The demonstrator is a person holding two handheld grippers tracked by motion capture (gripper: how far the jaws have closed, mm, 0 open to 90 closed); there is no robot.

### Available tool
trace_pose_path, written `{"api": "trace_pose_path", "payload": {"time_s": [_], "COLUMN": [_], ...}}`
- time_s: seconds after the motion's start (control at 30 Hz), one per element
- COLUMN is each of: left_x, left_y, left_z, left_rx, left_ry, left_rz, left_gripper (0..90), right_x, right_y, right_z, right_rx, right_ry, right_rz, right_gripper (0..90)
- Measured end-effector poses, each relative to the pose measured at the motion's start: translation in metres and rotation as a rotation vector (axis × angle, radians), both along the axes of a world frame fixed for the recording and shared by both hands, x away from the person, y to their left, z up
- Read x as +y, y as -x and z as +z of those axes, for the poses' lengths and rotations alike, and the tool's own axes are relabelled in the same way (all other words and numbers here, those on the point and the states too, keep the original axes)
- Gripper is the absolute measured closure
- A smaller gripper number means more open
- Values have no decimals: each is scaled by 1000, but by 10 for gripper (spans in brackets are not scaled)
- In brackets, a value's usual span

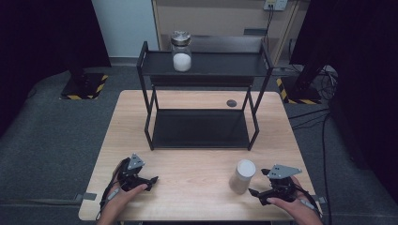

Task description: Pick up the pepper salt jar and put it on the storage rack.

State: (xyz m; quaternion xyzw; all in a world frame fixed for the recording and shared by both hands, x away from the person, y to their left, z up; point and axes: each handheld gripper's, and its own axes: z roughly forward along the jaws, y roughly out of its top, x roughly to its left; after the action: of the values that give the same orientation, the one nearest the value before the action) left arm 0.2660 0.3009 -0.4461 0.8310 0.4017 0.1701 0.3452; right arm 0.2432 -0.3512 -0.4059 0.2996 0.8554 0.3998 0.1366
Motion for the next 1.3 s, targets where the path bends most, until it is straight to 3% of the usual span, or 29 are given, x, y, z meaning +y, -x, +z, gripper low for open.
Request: {"api": "trace_pose_path", "payload": {"time_s": [0.17,0.57,0.87,1.0,1.3], "left_x": [0,0,0,0,0], "left_y": [0,0,0,0,0], "left_z": [0,0,0,0,0], "left_rx": [0,0,0,0,0], "left_ry": [0,0,0,0,0], "left_rz": [0,0,0,0,0], "left_gripper": [0,0,0,0,0], "right_x": [10,19,25,29,27], "right_y": [-1,-5,-2,1,-1], "right_z": [2,2,1,3,5], "right_rx": [-19,-46,-80,-98,-112], "right_ry": [-12,-102,-124,-106,-121], "right_rz": [10,18,11,8,12], "right_gripper": [128,226,340,350,351]}}
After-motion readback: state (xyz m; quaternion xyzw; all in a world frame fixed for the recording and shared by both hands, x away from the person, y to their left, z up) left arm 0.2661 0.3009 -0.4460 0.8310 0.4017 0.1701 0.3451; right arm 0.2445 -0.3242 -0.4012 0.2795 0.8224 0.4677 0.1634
